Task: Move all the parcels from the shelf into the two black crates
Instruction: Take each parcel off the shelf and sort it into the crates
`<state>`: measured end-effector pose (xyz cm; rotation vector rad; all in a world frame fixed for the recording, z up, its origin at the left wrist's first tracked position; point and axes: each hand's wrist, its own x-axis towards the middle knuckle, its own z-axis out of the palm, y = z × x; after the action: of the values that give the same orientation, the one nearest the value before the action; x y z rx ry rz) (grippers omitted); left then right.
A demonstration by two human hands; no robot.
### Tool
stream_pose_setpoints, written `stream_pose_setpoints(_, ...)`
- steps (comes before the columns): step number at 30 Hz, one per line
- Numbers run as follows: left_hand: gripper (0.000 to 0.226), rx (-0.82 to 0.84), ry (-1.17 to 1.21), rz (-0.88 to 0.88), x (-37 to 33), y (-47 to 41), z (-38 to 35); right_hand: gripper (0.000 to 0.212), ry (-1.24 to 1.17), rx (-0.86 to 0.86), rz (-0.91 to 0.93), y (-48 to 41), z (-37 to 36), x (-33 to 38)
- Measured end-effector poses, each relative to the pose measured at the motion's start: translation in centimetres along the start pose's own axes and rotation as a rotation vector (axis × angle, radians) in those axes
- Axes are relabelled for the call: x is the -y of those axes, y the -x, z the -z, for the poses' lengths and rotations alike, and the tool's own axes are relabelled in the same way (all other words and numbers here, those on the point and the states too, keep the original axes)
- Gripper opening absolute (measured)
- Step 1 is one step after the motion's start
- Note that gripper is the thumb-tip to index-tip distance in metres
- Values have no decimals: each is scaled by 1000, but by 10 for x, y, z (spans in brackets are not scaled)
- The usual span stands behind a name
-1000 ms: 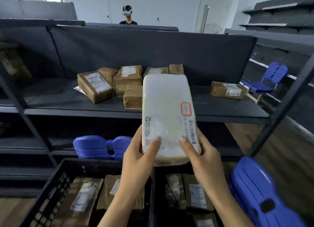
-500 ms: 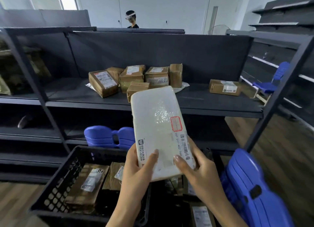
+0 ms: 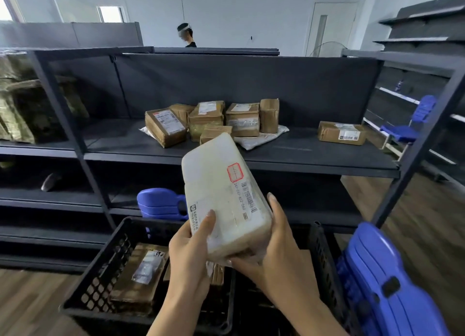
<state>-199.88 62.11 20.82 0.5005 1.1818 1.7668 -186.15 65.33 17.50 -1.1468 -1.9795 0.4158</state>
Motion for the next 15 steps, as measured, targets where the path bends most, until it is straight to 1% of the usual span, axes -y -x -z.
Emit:
stream_pose_setpoints(1,21,-2,20,14,-1,-1,0,122,80,-102,50,1,-9,3)
stream_pose_setpoints(3,22,-2,40,19,-2,-2,1,121,144,-297,113,4,-26,9)
stream_pose_setpoints(5,21,4,44,0,-2,-1,0,121,164,-400,89,4,-38,13)
stream_pose_setpoints(7,21,1,42,-33,-2,0,0,125,176,-415,49,2,-44,14)
stream_pose_setpoints(9,29,13,45,-63,-3,3,1,131,160,-393,34,0,-47,15)
stream_pose_setpoints(11,37,34,29,-94,-3,5,3,139,61,-355,8,-1,-49,17)
stream_pose_setpoints(13,34,71,-26,-116,-5,7,8,149,-81,-316,-44,-3,-49,19)
stream_pose_setpoints(15,26,121,-86,-140,-9,5,14,154,-158,-278,-70,-5,-47,16)
